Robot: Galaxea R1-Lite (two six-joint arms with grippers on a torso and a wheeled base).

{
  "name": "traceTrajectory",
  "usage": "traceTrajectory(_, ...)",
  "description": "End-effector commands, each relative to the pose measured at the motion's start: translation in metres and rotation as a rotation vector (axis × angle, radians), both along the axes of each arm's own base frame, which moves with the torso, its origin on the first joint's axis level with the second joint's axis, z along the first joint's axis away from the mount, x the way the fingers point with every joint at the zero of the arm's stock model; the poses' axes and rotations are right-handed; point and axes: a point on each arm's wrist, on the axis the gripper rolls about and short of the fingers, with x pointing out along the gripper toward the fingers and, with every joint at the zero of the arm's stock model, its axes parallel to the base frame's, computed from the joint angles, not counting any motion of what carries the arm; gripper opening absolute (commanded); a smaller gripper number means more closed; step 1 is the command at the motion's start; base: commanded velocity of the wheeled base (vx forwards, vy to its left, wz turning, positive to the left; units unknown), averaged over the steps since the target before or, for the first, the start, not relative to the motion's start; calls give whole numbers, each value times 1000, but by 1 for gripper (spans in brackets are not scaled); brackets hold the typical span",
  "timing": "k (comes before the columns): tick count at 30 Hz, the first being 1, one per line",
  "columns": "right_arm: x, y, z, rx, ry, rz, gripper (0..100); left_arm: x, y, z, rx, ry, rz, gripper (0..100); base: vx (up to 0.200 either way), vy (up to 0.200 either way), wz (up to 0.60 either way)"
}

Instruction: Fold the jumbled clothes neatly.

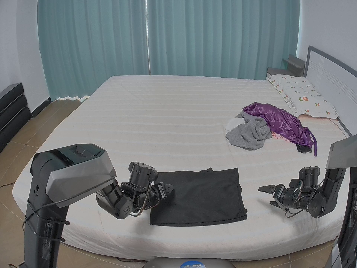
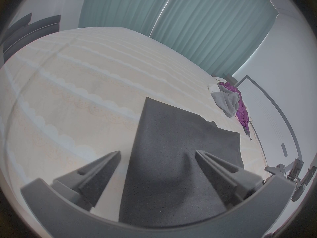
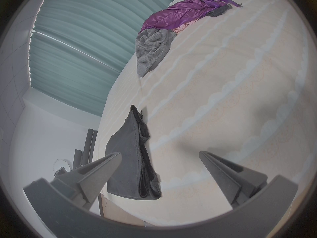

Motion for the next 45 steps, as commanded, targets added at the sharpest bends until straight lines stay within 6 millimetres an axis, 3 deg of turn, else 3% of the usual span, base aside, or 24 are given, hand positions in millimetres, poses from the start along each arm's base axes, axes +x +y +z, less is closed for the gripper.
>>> traceTrajectory(1,1,0,-1,0,0,0,100,1,-1,-2,0,2,-2,0,0,0,0)
traceTrajectory(45,-1,1,-2,1,8,4,100,-1,7,3,-82,-11,120,0,0,9,0)
